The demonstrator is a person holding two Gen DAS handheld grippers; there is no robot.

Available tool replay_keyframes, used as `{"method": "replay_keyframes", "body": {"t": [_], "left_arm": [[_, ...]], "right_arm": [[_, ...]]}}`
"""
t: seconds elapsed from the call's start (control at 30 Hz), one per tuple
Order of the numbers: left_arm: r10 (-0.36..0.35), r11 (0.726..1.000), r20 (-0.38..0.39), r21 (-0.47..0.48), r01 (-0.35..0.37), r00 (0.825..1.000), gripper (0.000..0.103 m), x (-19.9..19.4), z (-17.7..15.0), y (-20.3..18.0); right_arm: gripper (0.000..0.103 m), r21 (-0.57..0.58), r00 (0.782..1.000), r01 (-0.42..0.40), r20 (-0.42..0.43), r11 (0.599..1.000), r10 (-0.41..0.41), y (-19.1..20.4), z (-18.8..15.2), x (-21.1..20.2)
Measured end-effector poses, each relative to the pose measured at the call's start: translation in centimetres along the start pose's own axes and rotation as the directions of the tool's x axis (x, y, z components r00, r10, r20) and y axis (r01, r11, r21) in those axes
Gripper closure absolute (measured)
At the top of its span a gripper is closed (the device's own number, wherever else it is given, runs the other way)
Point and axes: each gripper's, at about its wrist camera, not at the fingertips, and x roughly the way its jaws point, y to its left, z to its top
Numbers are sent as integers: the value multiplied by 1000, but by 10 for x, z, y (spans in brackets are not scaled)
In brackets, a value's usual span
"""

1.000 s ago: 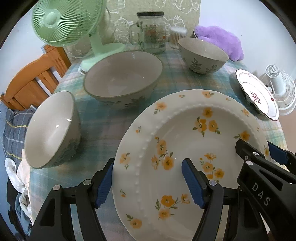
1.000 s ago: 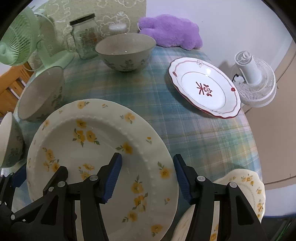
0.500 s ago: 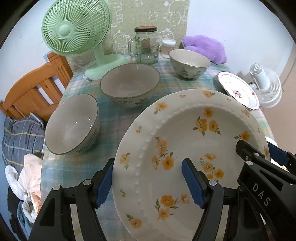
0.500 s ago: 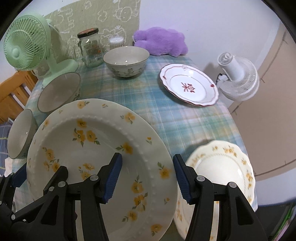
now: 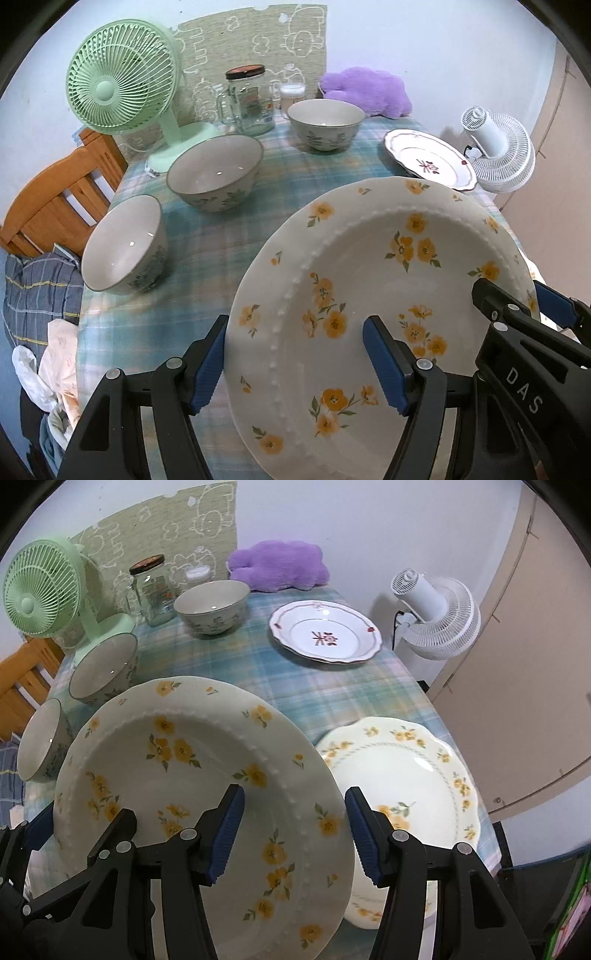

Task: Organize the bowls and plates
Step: 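Carry the beaded-rim plate and lower it onto the scalloped plate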

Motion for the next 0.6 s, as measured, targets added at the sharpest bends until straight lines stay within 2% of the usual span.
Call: {"method": "replay_keyframes", "body": {"t": [0.37, 0.6], "left_arm": [[27, 997, -17, -74, -29, 999, 30, -7, -1, -59], [15, 995, -24, -97, -17, 1000, 30, -2, 1, -94]], "right_arm": [[43, -66, 999, -33, 0, 997, 33, -58, 6, 4], [43, -90, 999, -31, 3, 995, 32, -96, 13, 10]]}}
